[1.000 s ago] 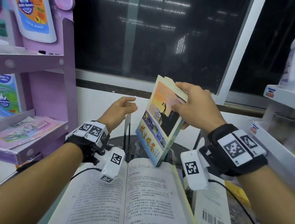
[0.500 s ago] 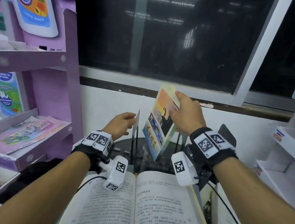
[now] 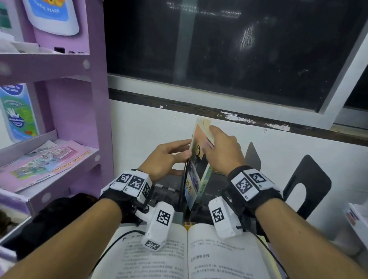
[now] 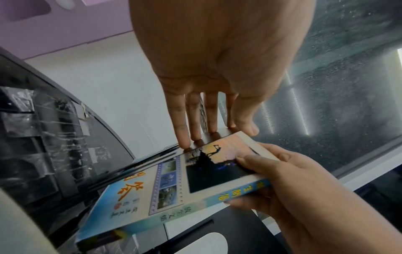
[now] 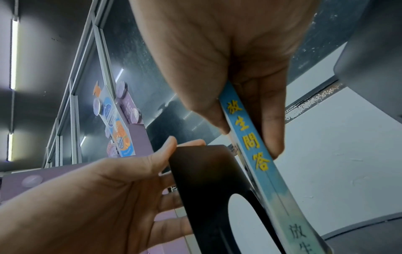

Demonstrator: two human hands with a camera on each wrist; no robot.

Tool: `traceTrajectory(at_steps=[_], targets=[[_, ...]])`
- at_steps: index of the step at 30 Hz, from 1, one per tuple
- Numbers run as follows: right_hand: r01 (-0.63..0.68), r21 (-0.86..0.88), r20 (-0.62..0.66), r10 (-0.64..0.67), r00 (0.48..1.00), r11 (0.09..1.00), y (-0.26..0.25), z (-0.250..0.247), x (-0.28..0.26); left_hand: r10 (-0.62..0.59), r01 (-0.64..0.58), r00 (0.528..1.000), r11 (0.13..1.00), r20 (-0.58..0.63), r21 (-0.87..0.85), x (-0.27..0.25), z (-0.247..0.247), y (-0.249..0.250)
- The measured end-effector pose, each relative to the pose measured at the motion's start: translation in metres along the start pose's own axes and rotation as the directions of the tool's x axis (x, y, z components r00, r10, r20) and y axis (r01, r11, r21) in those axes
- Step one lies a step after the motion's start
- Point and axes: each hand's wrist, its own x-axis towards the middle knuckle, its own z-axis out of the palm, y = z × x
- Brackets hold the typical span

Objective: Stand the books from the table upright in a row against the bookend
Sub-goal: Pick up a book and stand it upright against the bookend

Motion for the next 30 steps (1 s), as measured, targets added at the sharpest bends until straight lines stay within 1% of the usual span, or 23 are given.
traceTrajectory(at_steps=[3, 7, 10, 12, 15, 17, 21, 23, 27, 30], targets=[[0.058, 0.020, 0.069, -0.059, 0.996, 0.998, -0.004, 0.000, 0.001, -0.009, 0.009, 1.000, 1.000, 0.017, -0.016, 0.001, -0.003, -0.002], [0.096, 0.035, 0.171, -0.101, 0.980, 0.995, -0.010, 0.002, 0.000, -0.008, 0.009, 0.998, 1.000, 0.055, -0.017, 0.002, -0.005, -0.004], [0.099, 0.073, 0.216, -0.112, 0.970, 0.992, -0.013, -0.003, -0.001, -0.005, 0.008, 0.996, 0.999, 0.084, -0.031, 0.003, -0.008, -0.007], [0.057, 0.147, 0.261, -0.094, 0.961, 0.987, -0.015, -0.006, -0.002, -0.003, 0.008, 0.994, 0.999, 0.106, -0.044, 0.002, -0.009, -0.008], [-0.035, 0.305, 0.348, -0.077, 0.934, 0.952, -0.017, -0.009, -0.004, -0.002, 0.009, 0.993, 0.999, 0.114, -0.053, 0.001, -0.013, -0.009], [-0.074, 0.343, 0.402, -0.076, 0.913, 0.936, -0.016, -0.009, -0.002, -0.003, 0.008, 0.993, 0.999, 0.120, -0.044, 0.000, -0.015, -0.010], [-0.198, 0.460, 0.525, -0.085, 0.847, 0.866, -0.011, -0.006, 0.004, 0.002, 0.004, 0.994, 0.998, 0.112, -0.057, 0.000, -0.016, -0.012], [-0.203, 0.469, 0.548, -0.103, 0.830, 0.860, -0.010, -0.006, 0.004, 0.004, 0.004, 0.995, 0.996, 0.099, -0.084, 0.001, -0.017, -0.013], [-0.171, 0.461, 0.558, -0.135, 0.819, 0.871, -0.009, -0.004, 0.003, 0.016, -0.007, 0.995, 0.995, 0.098, -0.099, 0.000, -0.020, -0.015], [-0.194, 0.478, 0.550, -0.120, 0.826, 0.857, -0.008, -0.002, 0.003, 0.023, -0.013, 0.993, 0.996, 0.113, -0.090, 0.001, -0.021, -0.018]])
